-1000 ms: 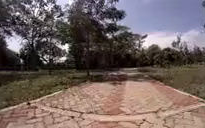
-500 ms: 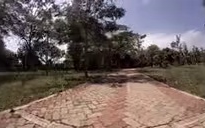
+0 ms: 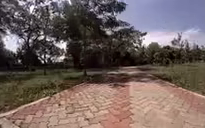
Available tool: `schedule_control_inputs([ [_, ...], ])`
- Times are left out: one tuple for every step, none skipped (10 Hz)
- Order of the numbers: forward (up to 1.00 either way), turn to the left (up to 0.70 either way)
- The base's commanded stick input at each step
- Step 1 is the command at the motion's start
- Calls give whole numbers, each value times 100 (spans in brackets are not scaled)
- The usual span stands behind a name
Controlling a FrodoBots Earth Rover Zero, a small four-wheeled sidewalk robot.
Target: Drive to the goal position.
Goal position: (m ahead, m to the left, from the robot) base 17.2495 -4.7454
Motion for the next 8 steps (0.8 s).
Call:
schedule_control_inputs([
  [70,-10],
  [70,0],
  [70,0],
  [70,-8],
  [70,-26],
  [70,-35],
  [70,-35],
  [70,-35],
])
